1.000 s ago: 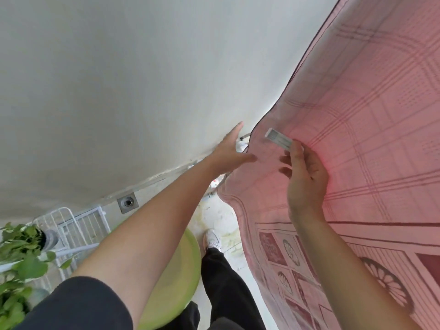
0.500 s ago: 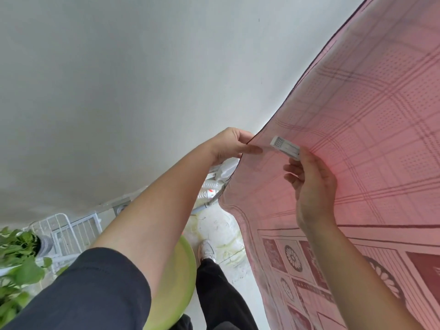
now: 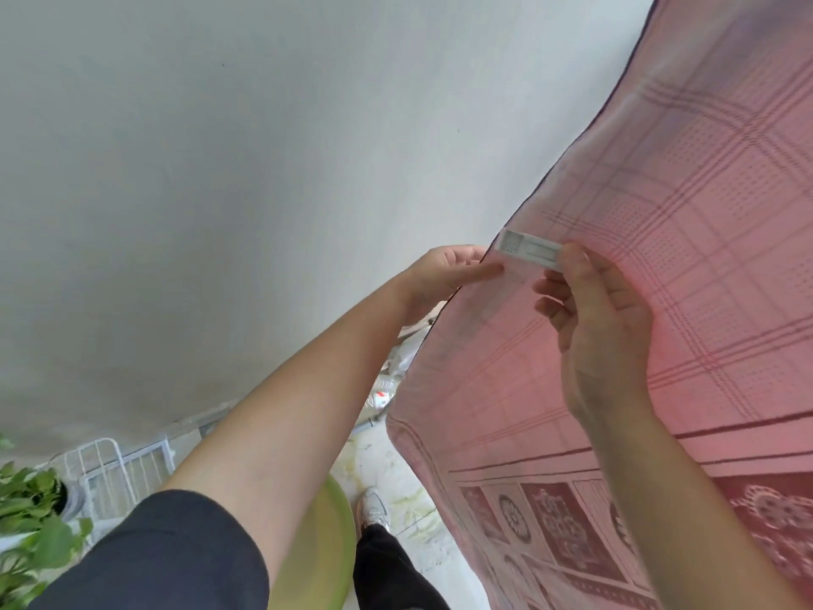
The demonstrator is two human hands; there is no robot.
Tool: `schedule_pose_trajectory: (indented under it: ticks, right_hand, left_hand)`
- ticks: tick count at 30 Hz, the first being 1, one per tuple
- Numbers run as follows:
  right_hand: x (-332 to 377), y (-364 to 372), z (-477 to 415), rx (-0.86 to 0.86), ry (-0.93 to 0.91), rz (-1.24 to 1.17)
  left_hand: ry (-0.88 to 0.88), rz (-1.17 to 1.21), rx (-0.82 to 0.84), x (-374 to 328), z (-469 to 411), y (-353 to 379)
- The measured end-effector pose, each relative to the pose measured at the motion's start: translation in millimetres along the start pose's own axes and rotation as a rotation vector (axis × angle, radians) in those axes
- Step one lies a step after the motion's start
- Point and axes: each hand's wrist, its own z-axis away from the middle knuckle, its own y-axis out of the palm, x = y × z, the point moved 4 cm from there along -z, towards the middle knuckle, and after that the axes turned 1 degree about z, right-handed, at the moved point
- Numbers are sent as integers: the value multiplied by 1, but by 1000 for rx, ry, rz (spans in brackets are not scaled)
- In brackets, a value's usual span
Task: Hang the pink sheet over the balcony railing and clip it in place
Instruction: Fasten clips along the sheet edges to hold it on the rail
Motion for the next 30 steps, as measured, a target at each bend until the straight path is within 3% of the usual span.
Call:
schedule_pose_trajectory:
  ticks: [8,15,19,21,25,30]
  right_hand:
    - [94,7,3,-107,-373,270]
    - [120,10,9,-106,-454,365]
    - [100,10,-3,-114,-315,141]
    - [97,13,-8,-72,-319,156]
    - [117,27,-15,-1,-409,371]
    - [153,62,-25,221,-637,945]
  left_hand:
    - [46,-20,-60,-25,14,-6]
    - [92,-54,-41,-30,16,-1]
    - [90,83,-115,-21,11,10]
    - [102,135,-105,-17,9,15]
    - [107,206,-127,-19,21,11]
    - [129,252,-181,-24,21,13]
